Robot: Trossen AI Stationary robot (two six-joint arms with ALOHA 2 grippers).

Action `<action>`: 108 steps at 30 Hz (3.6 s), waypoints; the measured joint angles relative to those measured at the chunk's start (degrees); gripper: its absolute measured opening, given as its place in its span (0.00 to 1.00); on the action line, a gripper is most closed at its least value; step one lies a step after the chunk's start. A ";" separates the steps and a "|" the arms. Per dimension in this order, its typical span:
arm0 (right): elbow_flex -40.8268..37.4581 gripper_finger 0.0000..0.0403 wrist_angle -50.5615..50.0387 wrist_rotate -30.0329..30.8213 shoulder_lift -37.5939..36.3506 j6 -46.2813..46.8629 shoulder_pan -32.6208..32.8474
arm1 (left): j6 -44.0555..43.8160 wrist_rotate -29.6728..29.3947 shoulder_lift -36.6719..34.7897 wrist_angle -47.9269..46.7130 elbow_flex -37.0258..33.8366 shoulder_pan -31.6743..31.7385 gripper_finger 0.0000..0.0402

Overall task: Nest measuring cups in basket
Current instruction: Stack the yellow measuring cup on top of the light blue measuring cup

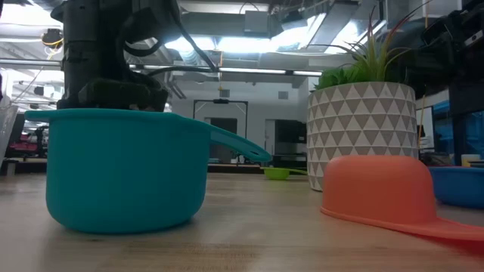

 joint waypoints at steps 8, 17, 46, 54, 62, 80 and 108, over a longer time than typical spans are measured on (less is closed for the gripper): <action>-0.02 0.31 0.00 0.00 0.00 0.00 -0.01 | -1.88 -0.20 -0.18 0.08 -0.01 0.04 0.34; -0.02 0.31 0.00 0.00 0.00 0.01 -0.02 | -0.12 0.67 -0.12 -1.56 5.00 1.74 0.33; -0.04 0.31 12.57 0.68 -0.02 -8.37 0.00 | 28.91 22.79 -0.28 -4.02 31.44 12.22 0.33; -0.04 0.31 18.79 5.99 0.00 -18.97 -0.01 | 33.77 22.66 -0.33 -2.12 35.68 16.53 0.33; 0.92 0.31 23.46 6.19 0.72 -27.73 0.01 | 34.73 22.64 -0.37 1.62 37.43 20.85 0.33; 16.02 0.31 25.05 8.66 27.04 -48.29 -0.01 | 32.76 22.47 -0.37 4.80 37.46 24.91 0.33; 23.19 0.31 37.22 2.02 50.04 -64.58 0.07 | 29.63 21.23 -0.35 7.31 37.46 24.92 0.33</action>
